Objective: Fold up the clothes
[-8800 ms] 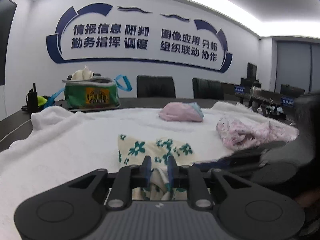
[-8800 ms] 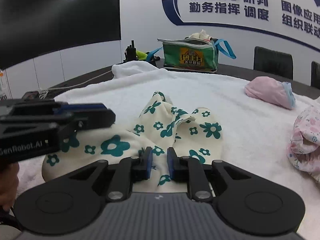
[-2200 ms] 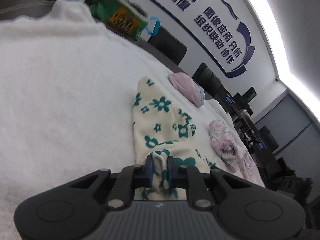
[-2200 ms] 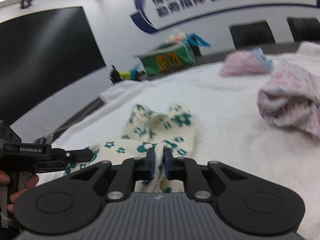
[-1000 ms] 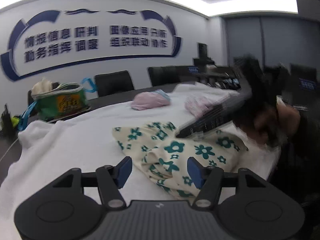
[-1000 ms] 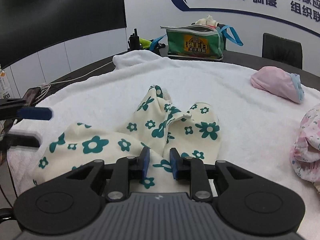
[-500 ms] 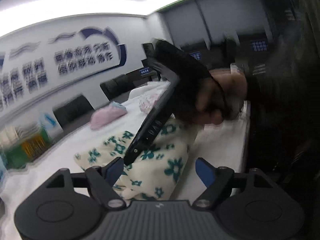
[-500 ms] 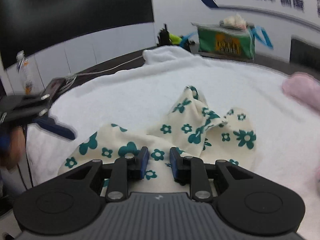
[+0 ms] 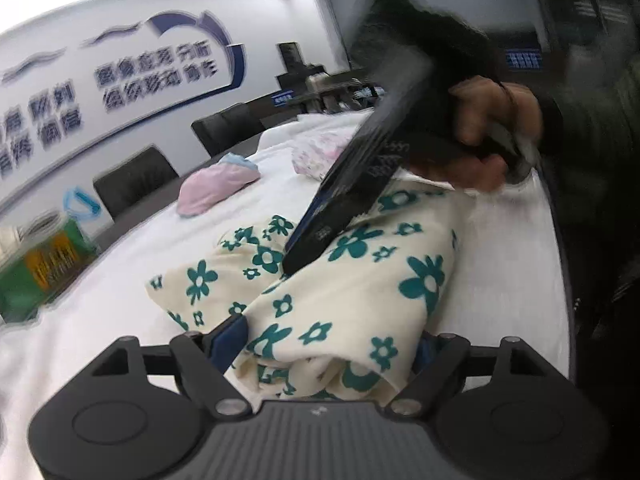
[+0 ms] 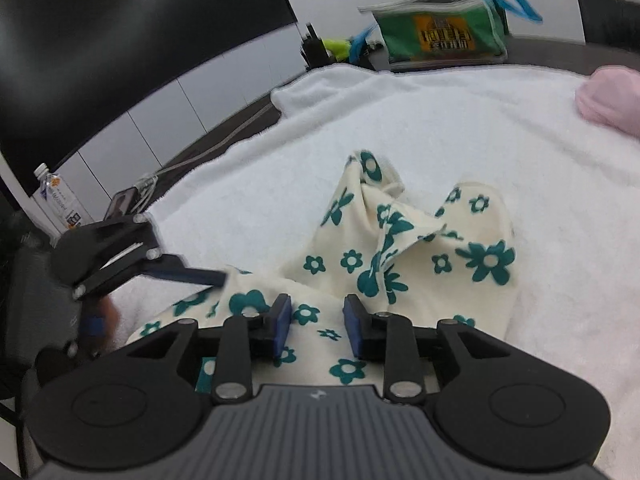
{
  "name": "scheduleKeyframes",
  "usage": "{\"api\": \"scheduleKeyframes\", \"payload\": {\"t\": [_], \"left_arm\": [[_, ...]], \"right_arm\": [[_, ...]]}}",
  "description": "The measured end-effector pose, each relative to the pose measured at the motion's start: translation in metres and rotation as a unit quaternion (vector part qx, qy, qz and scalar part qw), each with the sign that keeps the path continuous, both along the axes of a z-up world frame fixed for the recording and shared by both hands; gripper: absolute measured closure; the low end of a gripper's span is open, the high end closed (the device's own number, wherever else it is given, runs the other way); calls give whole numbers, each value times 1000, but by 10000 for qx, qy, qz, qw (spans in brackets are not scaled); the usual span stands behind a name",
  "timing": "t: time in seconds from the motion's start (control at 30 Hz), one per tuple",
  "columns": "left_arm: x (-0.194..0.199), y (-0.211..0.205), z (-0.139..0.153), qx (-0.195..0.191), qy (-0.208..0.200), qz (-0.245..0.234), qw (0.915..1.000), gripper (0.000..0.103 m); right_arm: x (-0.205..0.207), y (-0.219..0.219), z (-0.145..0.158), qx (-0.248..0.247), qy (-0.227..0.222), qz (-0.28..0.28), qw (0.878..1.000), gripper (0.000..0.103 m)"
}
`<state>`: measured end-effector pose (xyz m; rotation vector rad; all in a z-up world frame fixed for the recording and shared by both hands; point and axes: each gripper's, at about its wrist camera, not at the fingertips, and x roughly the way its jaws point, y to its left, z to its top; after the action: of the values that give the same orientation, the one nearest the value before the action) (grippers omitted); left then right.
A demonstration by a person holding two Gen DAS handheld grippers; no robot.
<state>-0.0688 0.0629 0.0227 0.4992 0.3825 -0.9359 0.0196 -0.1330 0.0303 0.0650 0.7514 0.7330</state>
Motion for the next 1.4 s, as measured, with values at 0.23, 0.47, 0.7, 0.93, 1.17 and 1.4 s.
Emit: {"api": "scheduleKeyframes", "payload": {"t": [0.23, 0.47, 0.7, 0.93, 1.17, 1.4], "left_arm": [[29, 14, 14, -709, 973, 74, 9927, 25], [38, 25, 16, -1104, 1505, 174, 9823, 25], [49, 30, 18, -1361, 1805, 178, 9739, 25], [55, 31, 19, -1517, 2029, 270, 9670, 26], [60, 43, 19, -1961, 2767, 321, 9402, 44], [-28, 50, 32, -2039, 2778, -299, 9383, 47]], "right_arm": [[-83, -30, 24, -494, -2294, 986, 9671, 20], [-101, -32, 19, -617, -2459, 1448, 9564, 19], [-111, -19, 8, -1092, -2656, 1649, 9436, 17], [-88, -16, -5, -1299, -2779, 1564, 9389, 27], [-69, -13, -2, -992, -2066, 1722, 9580, 64], [-115, -28, 19, -432, -1800, 2424, 9524, 66]]}}
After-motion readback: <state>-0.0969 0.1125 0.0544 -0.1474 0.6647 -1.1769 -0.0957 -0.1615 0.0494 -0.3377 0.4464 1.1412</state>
